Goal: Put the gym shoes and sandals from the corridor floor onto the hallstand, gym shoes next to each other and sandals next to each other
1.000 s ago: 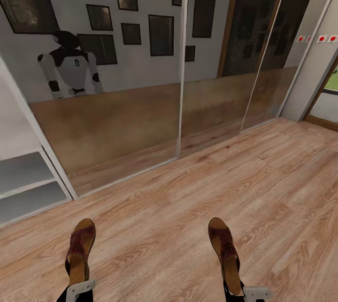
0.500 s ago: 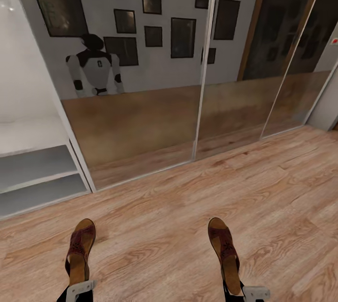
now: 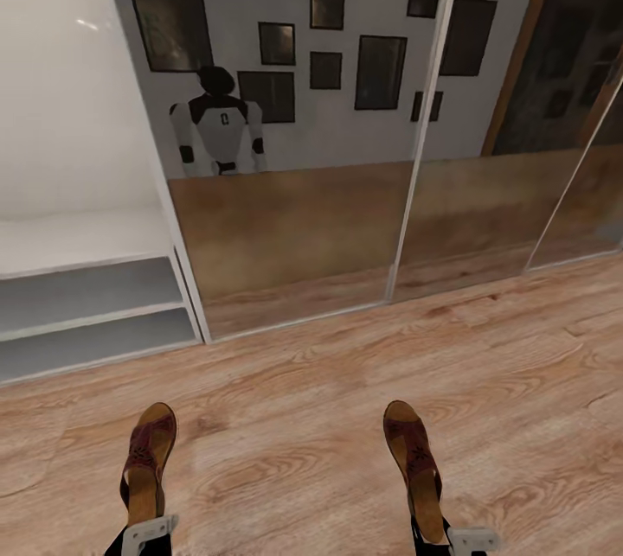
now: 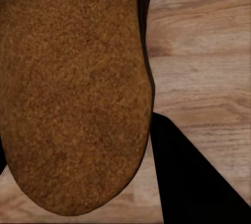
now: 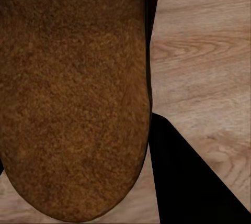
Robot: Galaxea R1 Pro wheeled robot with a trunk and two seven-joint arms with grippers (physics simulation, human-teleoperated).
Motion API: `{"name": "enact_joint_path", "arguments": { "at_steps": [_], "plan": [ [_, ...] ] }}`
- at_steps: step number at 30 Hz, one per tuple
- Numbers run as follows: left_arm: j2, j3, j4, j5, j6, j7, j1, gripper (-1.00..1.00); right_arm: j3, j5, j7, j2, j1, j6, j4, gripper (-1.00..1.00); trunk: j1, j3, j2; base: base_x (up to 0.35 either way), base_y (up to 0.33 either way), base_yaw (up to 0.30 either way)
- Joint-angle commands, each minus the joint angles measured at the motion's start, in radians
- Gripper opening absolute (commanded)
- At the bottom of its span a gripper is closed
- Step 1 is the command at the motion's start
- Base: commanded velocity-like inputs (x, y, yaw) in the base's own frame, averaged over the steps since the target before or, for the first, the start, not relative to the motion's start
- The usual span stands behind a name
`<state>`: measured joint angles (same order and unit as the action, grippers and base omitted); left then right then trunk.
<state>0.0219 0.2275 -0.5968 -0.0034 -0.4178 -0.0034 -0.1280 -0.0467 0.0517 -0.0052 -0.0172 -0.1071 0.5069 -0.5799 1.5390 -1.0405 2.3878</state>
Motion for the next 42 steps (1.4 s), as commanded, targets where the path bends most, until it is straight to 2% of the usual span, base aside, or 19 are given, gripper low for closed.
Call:
{"name": "enact_joint_path", "arguments": {
  "at_steps": [1, 42],
  "plan": [
    [0.000, 0.001, 0.001, -0.004, -0.003, 0.000, -0.001, -1.00, -0.002, 0.002, 0.001, 0.000, 0.000, 0.002, 0.000, -1.00, 0.000, 0.000, 0.000, 0.000, 0.000, 0.270],
    [-0.002, 0.002, 0.002, -0.004, -0.003, 0.000, -0.001, -1.00, -0.002, 0.002, 0.001, -0.001, 0.000, 0.002, 0.001, -1.00, 0.000, 0.020, 0.000, 0.000, 0.000, 0.270]
  ]
}}
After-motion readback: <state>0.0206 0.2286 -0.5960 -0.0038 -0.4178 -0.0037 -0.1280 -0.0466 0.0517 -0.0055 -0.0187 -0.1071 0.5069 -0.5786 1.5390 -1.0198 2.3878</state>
